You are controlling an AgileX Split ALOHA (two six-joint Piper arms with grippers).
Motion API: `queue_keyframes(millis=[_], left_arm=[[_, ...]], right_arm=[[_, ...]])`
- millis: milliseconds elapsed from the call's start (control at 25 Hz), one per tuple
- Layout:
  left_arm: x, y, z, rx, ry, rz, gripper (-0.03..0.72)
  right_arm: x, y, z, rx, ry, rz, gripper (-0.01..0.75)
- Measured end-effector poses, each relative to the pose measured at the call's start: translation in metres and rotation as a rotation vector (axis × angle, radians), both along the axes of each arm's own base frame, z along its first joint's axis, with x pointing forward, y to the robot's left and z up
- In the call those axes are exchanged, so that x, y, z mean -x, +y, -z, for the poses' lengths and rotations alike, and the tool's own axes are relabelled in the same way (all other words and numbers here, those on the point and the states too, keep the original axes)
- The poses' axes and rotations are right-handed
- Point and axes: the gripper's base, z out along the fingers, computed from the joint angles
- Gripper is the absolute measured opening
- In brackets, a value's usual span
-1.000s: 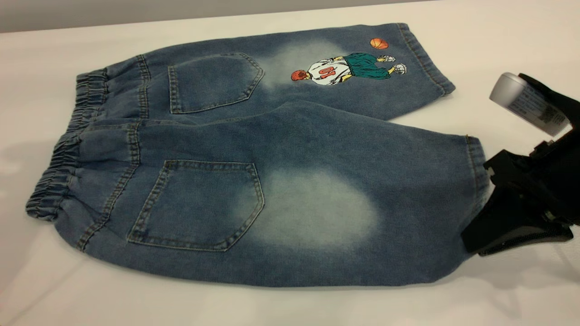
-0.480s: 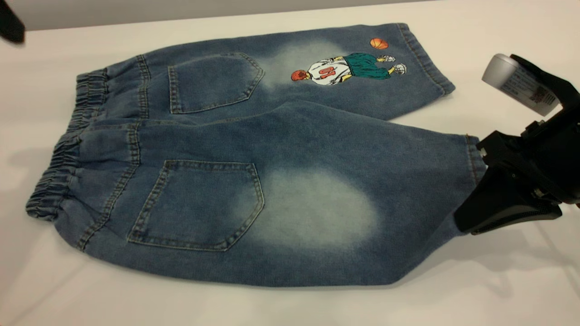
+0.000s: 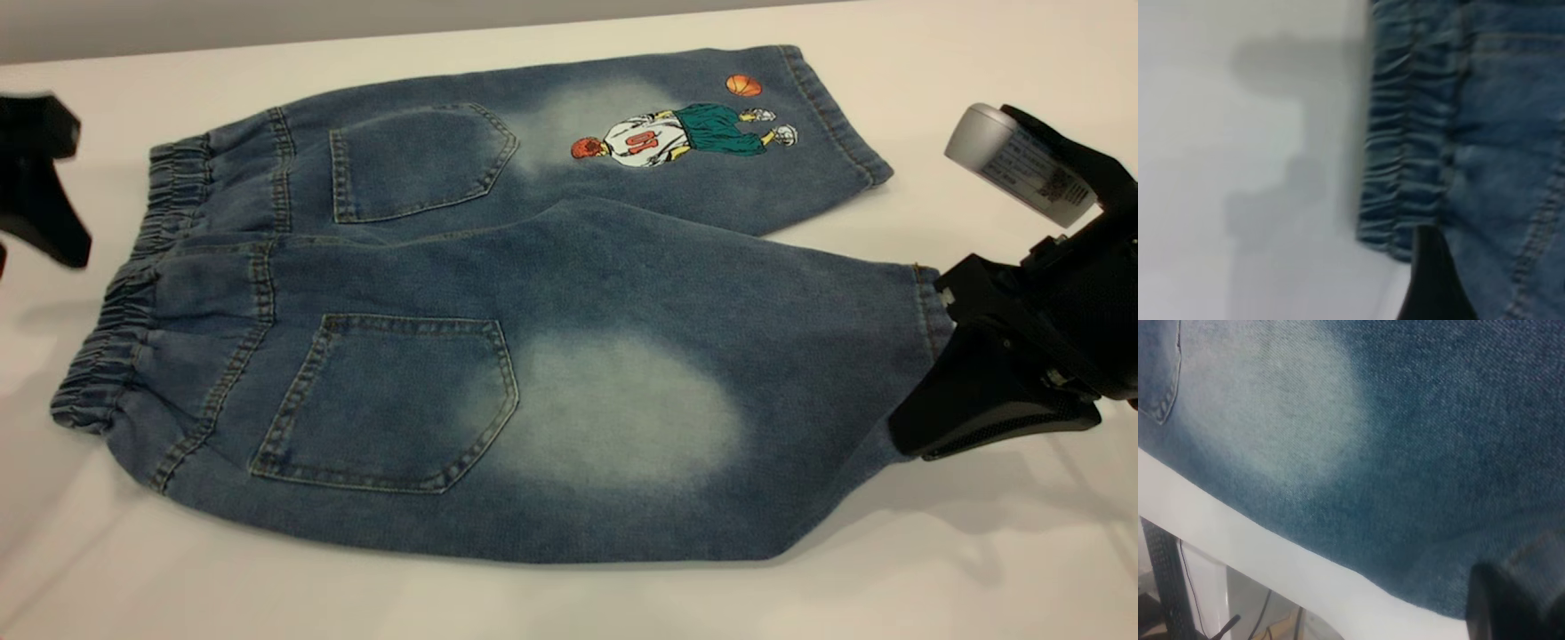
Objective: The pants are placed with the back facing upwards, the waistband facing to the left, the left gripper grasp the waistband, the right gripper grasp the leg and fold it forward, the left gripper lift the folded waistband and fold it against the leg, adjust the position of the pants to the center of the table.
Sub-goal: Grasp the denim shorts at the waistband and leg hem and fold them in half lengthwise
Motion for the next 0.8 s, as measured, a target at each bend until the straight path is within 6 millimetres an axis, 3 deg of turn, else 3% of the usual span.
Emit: queue_keyframes(millis=[480,800], left_arm=[[0.003,0.006,0.040,-0.072,0.169,0.001,0.413],[-0.005,0.010,0.053,-0.116,0.123,0.004,0.413]], right_arm=[[0.000,0.000,0.000,-0.006,0.001,-0.002,0.018],[0.001,0.000,0.000,-0.005,0.001,-0.012,0.018]])
